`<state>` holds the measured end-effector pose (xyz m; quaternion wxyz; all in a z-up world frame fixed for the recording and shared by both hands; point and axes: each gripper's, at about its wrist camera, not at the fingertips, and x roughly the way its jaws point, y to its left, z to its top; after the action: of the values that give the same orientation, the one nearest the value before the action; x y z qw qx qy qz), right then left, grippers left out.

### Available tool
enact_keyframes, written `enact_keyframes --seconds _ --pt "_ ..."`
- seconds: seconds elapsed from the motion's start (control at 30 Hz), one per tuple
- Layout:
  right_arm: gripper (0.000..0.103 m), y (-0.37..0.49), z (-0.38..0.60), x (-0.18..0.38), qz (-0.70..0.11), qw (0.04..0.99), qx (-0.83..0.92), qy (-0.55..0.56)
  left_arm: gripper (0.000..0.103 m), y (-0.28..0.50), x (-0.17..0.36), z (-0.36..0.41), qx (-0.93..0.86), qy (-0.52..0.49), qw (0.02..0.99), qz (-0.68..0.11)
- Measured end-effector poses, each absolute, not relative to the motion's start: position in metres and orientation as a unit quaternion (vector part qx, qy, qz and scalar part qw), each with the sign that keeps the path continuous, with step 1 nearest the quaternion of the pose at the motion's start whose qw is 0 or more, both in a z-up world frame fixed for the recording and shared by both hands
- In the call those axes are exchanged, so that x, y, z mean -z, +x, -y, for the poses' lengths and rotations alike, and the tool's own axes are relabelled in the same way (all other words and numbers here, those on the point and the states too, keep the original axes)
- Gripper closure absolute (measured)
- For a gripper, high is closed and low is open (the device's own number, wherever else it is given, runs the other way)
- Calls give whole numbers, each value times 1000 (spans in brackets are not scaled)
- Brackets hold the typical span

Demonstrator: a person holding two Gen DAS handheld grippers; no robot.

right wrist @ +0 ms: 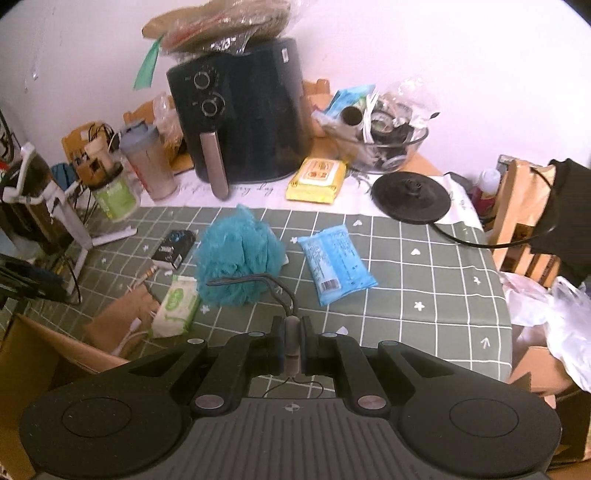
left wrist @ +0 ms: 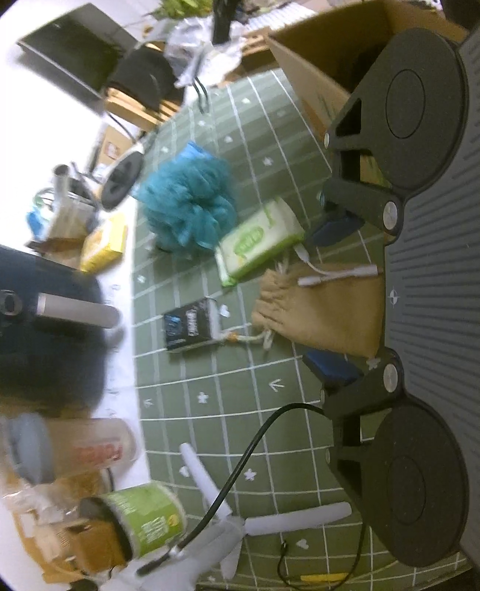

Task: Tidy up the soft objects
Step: 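Grasp the tan drawstring pouch with the left gripper while the right gripper holds the cable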

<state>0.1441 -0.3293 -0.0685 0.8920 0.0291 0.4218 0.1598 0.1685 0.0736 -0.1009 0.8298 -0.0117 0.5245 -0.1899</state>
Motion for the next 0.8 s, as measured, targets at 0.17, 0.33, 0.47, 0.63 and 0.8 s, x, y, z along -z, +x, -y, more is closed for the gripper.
enact_keyframes --seconds 0.17,0.33,0.47,0.63,0.8 --pt "93 130 330 58 -415 896 -152 37 51 182 128 -72 193 4 816 -545" --pt "93 119 329 52 -411 899 -147 46 63 195 150 -69 186 26 805 -562" --pt "93 110 329 49 -408 901 -140 54 72 202 168 -67 183 26 794 -579" --pt "93 102 329 51 -413 899 -134 52 100 200 171 -68 184 11 792 -582" --pt "93 93 331 51 -414 899 -129 64 101 190 153 -67 185 5 809 -558"
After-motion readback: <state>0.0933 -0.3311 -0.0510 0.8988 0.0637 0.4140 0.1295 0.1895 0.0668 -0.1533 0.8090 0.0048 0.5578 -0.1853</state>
